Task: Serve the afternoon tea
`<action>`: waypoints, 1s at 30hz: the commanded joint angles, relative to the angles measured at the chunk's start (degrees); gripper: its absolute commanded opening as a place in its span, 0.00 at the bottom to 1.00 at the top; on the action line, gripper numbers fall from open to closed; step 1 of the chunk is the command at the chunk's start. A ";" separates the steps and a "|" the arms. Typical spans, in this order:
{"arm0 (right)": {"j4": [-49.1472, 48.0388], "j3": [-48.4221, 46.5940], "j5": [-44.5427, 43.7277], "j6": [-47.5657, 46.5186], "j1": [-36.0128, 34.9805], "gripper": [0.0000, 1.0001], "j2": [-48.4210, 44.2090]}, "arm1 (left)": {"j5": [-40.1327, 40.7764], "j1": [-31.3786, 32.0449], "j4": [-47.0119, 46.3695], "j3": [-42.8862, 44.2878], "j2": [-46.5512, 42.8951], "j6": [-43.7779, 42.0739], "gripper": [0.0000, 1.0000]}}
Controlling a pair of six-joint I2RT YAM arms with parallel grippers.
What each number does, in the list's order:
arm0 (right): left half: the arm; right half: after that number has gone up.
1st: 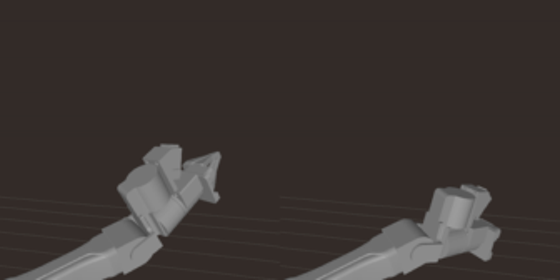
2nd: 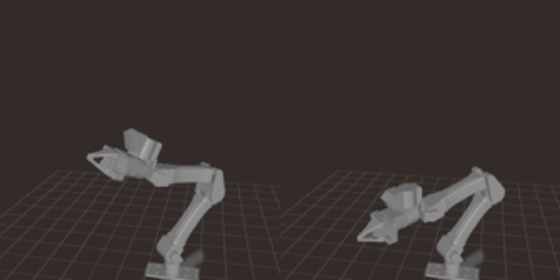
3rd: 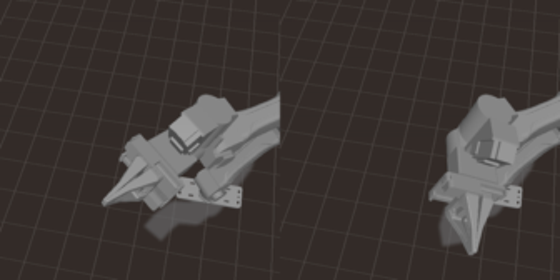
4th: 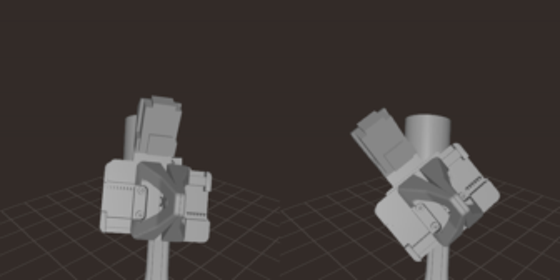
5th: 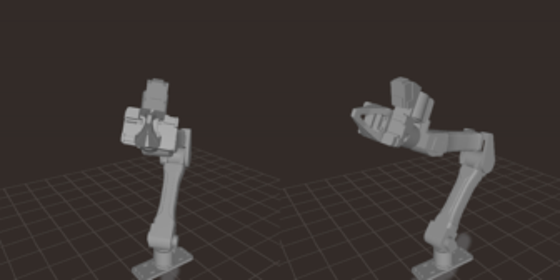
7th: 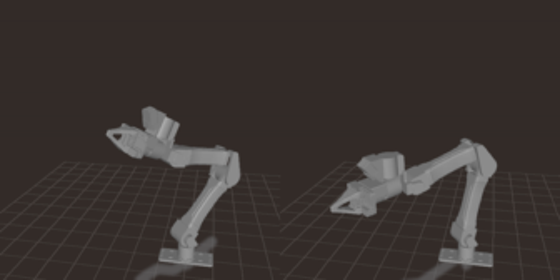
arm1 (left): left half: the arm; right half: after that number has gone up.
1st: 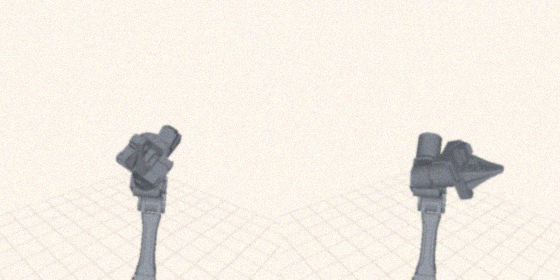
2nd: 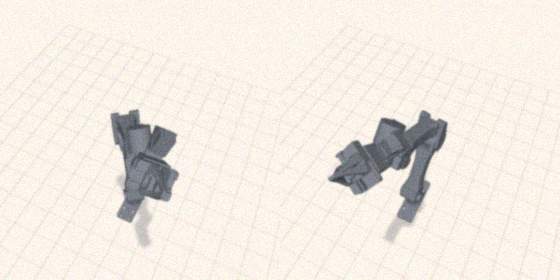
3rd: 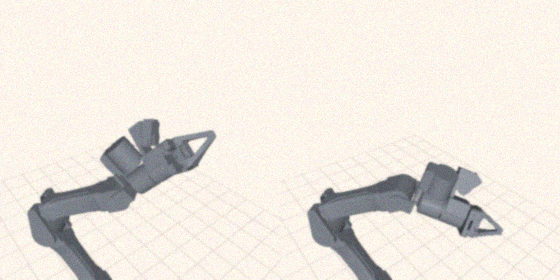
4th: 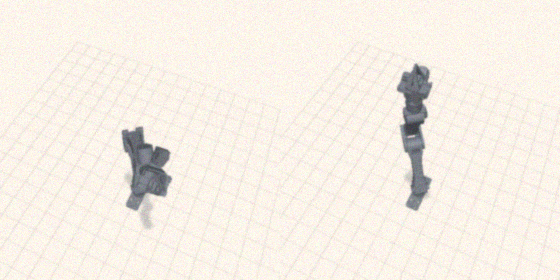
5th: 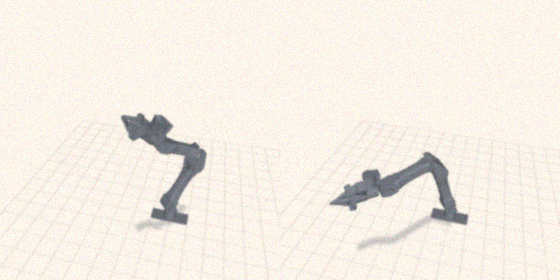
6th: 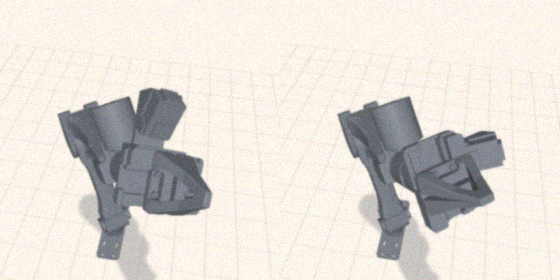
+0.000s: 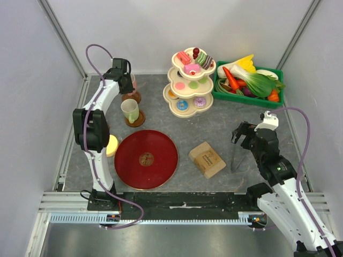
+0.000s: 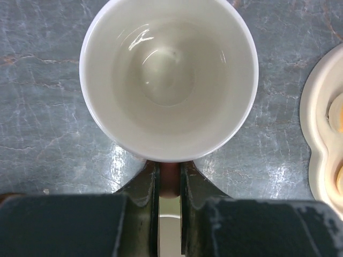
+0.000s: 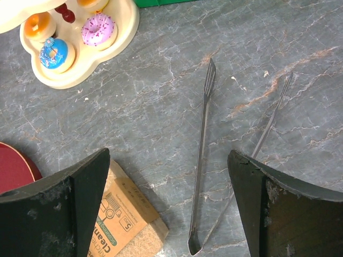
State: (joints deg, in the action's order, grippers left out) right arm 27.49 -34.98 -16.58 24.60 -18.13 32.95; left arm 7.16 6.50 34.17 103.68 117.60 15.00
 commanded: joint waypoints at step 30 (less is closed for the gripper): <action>-0.68 -0.61 -1.00 0.27 0.11 0.98 0.10 | -1.62 -0.44 -0.16 0.65 1.40 2.49 0.60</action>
State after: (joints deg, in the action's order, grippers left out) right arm 27.51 -34.98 -16.60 24.60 -18.15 33.21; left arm 5.08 6.44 35.79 103.09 120.86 17.26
